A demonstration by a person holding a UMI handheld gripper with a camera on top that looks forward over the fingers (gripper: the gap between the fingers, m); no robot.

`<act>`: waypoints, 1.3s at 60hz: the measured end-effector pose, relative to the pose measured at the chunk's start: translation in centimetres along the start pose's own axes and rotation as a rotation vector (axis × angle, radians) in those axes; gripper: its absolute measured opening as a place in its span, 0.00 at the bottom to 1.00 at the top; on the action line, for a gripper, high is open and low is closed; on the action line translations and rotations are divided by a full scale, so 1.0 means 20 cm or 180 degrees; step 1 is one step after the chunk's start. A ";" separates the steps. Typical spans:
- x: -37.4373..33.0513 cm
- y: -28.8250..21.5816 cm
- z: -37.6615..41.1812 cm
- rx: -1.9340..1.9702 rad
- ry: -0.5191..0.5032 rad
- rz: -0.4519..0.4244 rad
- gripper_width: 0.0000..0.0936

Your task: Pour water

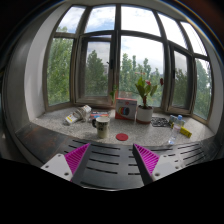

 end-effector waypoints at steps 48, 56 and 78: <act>0.50 0.76 -1.87 -0.0132 0.0715 0.0075 0.91; 0.89 0.69 -2.09 -0.0111 0.0657 -0.0120 0.91; 1.59 0.67 -2.30 -0.0049 0.0591 -0.0390 0.62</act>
Point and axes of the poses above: the point between the fingertips, and its own axes, seen from behind it with the camera up: z to the left, y down, x forward, the way the camera looks, the point moved 6 cm from there along -x, backward, against the way the camera looks, and after that the axes turned 13 degrees about -z, right-handed, at the moved point
